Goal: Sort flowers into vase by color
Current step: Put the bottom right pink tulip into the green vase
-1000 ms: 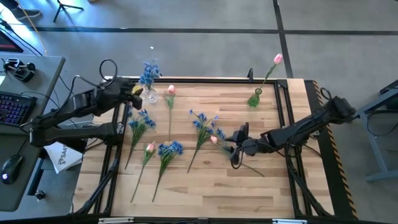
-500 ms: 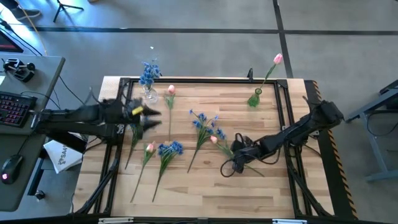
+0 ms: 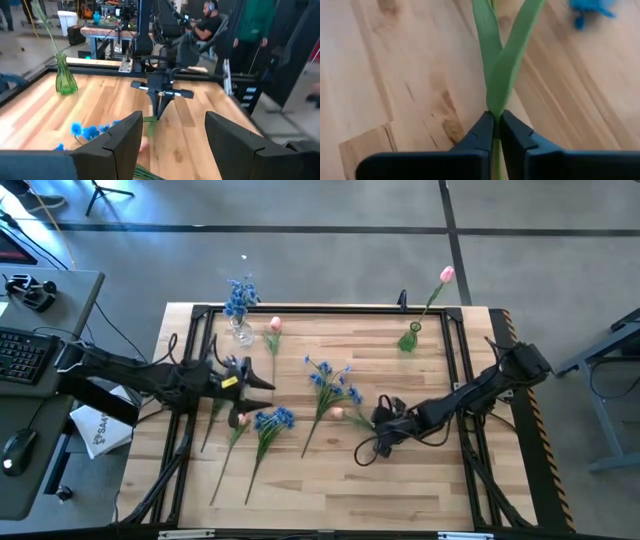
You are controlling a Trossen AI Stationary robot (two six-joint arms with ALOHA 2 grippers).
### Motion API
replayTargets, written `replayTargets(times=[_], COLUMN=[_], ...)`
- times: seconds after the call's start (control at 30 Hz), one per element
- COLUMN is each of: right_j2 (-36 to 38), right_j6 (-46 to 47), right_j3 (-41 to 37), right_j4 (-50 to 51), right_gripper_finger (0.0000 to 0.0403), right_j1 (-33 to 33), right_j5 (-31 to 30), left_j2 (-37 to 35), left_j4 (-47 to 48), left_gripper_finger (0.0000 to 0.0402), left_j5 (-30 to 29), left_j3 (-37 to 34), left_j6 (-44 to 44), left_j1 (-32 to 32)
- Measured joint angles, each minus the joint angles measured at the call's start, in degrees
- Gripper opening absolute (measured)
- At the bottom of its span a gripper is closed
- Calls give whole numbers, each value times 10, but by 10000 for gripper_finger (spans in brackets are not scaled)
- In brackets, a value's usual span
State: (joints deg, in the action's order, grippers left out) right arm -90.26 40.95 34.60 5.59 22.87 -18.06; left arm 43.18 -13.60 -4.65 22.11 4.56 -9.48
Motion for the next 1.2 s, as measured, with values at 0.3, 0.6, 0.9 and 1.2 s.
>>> replayTargets(times=[0.3, 0.6, 0.9, 1.2], right_j2=[85, 230, 312, 314], right_j6=[-189, -573, -799, -668], right_j3=[-83, -241, -261, -253], right_j4=[-307, -800, -951, -955], right_gripper_finger=[3, 1, 1, 1], right_j1=[3, -33, -151, -389], right_j5=[-74, -207, -293, -160], left_j2=[87, 172, 207, 206], left_j4=[-69, -142, -181, -197], left_gripper_finger=[204, 204, 204, 204], left_j5=[-32, -32, -36, -41], left_j3=[0, 0, 1, 1], left_j6=[-87, -119, -123, -134], left_j1=[-50, -51, -51, -51])
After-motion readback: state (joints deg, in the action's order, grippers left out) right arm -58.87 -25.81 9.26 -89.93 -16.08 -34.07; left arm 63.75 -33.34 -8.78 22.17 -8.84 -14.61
